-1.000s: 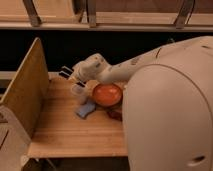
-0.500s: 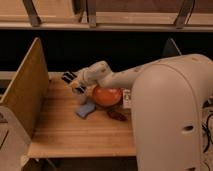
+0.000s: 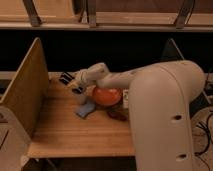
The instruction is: Place the eraser in the ceramic cup
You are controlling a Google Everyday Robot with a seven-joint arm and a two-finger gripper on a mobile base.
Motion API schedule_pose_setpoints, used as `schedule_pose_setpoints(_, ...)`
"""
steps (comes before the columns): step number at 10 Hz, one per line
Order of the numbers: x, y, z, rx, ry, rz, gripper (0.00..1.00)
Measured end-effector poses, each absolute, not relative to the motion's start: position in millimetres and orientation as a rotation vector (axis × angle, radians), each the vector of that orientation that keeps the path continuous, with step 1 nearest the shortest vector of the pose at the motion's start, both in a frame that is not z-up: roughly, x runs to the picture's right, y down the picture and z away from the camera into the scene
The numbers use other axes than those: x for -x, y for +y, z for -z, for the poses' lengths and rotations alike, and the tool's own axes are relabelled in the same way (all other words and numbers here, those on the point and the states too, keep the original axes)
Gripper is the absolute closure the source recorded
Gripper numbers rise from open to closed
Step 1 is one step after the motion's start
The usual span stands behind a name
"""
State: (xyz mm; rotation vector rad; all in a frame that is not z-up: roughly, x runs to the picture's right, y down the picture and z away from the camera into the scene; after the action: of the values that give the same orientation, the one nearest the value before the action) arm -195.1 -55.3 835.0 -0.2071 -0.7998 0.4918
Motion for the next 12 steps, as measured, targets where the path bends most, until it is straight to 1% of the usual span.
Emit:
schedule_pose_setpoints(1,194.3,-55.6,-834.7,0.207,-0.802,-0.492,1.00)
schedule_pose_setpoints(2,195.5,-54.6,-834.8,0.209,-0.802,-0.491,0.96)
schedule_pose_setpoints(4,198.3,-54.1,-833.7,0.211,-0.806,-0.489,0.79)
schedule_pose_setpoints(5,198.1,-54.1,-833.7,0.211,-0.806,-0.489,0.65)
schedule_pose_setpoints(6,198.0,-54.3,-833.6,0.211,-0.806,-0.489,0.57)
schedule_pose_setpoints(9,197.6,-54.0,-833.8,0.211,-0.805,-0.489,0.27)
schedule_pose_setpoints(10,197.6,-54.2,-833.7,0.211,-0.805,-0.489,0.21)
schedule_pose_setpoints(12,197.5,-54.1,-833.7,0.211,-0.805,-0.489,0.20)
